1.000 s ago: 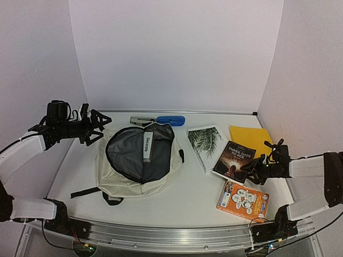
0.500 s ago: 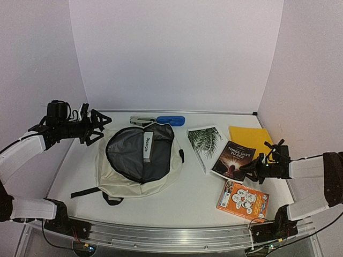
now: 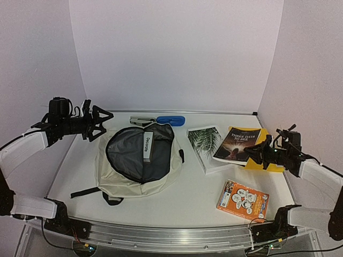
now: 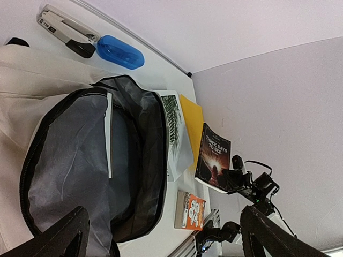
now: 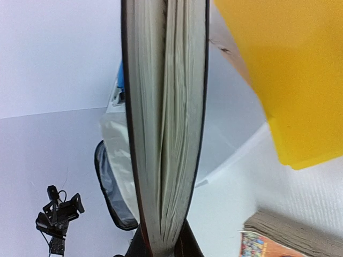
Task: Pack the student bag
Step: Pick up the book from the center of the board.
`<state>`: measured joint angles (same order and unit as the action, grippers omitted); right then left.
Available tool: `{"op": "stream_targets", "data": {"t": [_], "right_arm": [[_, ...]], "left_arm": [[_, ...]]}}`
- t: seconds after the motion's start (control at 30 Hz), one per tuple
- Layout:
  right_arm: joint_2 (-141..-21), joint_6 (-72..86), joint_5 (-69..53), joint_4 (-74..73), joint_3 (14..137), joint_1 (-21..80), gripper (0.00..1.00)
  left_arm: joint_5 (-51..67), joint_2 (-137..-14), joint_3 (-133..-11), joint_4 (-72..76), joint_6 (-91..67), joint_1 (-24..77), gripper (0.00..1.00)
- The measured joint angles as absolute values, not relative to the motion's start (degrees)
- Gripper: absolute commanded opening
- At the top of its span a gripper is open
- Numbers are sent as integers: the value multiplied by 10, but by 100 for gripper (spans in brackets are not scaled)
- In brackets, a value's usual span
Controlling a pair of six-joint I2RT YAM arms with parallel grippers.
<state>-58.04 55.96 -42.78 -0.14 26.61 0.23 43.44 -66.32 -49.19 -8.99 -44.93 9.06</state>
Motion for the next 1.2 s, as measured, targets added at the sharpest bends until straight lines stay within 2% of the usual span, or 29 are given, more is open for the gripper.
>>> {"op": "stream_targets", "data": {"t": [0.2, 0.37, 0.53, 0.87, 1.0, 1.2], "right_arm": [[-592, 558, -409, -19, 402, 90, 0], [-684, 509, -400, -9, 540, 207, 0], [-769, 453, -442, -9, 617, 275, 0], [-857, 388, -553, -18, 669, 362, 0], [-868, 370, -600, -18, 676, 387, 0], [-901, 354, -641, -18, 689, 408, 0]], "left_arm": [[389, -662, -509, -73, -449, 146, 98], [379, -689, -544, -26, -448, 223, 100], [403, -717, -574, -9, -417, 245, 100], [465, -732, -641, -98, -315, 247, 100], [496, -761, -688, -207, -245, 248, 100], [568, -809, -724, -279, -192, 249, 100]]}}
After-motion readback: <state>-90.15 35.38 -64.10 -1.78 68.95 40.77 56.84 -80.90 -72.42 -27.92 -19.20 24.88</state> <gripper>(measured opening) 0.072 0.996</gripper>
